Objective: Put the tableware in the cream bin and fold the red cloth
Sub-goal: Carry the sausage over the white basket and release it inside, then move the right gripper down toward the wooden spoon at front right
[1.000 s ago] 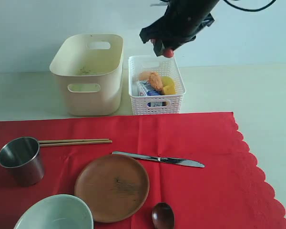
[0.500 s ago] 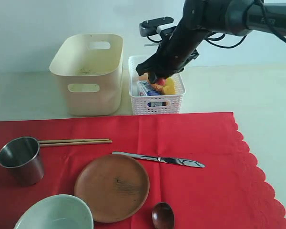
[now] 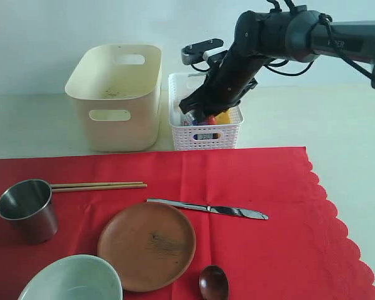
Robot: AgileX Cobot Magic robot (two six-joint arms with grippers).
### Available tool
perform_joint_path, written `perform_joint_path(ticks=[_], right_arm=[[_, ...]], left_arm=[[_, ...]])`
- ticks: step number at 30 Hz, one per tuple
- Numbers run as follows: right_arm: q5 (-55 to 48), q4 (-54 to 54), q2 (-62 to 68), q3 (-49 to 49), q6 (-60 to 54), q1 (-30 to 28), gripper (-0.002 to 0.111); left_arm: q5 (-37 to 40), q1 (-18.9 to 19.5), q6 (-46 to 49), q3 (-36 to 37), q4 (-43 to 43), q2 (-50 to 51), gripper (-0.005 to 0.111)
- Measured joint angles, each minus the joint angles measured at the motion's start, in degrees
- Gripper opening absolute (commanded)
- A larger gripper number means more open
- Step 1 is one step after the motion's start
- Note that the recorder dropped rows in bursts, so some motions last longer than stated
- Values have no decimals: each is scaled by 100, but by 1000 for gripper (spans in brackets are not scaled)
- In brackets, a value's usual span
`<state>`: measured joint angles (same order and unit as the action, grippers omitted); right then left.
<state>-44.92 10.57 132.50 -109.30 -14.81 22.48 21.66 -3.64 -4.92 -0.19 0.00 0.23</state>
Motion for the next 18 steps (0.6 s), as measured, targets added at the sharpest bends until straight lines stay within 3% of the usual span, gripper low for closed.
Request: perform_joint_path(ticks=[5, 18], right_arm=[[0, 1, 0, 0, 0, 0, 76], [-535, -106, -941, 0, 0, 0, 76]], left_arm=[[-22, 0, 0, 0, 0, 0, 0], [-26, 0, 0, 0, 0, 0, 0]])
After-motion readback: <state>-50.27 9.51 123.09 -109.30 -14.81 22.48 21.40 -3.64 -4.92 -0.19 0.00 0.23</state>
